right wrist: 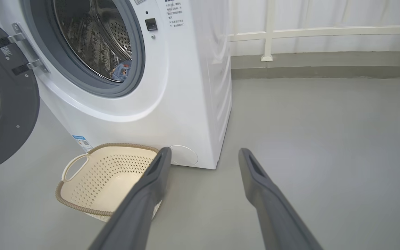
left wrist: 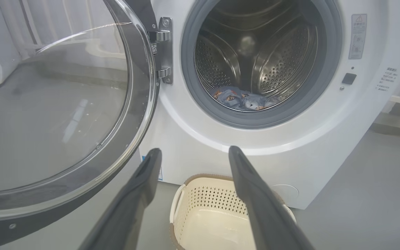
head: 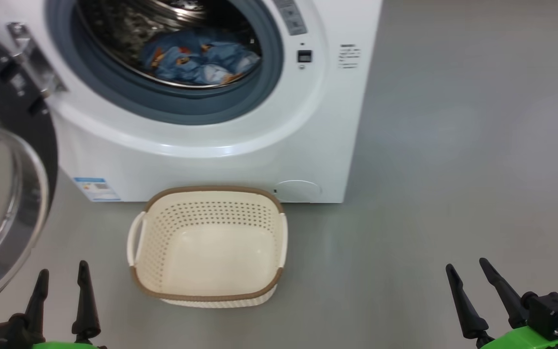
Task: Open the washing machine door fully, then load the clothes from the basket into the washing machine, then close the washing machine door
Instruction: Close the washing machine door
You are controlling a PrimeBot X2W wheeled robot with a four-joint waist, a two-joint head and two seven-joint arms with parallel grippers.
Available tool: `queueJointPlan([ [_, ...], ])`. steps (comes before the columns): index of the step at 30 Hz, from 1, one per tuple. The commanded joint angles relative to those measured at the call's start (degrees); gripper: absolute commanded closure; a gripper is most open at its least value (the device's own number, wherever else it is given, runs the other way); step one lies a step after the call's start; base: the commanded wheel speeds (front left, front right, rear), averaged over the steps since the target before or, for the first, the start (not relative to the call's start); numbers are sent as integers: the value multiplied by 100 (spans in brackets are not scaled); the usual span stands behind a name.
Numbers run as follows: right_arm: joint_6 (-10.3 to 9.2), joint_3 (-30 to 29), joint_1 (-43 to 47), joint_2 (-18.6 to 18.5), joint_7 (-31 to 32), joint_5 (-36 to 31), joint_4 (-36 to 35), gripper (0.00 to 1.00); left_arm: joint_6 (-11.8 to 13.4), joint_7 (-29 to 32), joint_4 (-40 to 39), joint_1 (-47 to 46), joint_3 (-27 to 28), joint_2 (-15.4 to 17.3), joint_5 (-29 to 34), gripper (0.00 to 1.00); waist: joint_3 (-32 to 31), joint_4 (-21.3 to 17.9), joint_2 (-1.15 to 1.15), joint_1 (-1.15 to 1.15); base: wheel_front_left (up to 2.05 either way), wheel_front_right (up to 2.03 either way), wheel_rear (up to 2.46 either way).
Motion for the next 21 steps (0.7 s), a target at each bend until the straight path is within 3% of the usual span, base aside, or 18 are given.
queueJointPlan([
  [1, 7, 177, -212, -109, -28, 40, -145, 0, -14, -37, -128, -93, 224, 53, 12, 0, -28, 272, 0, 0, 0, 0, 0],
  [21, 7, 720, -363, -272, -28, 113, -53, 0, -14, -37, -83, 140, 424, -81, -21, 0, -167, 1693, 0, 0, 0, 0, 0],
])
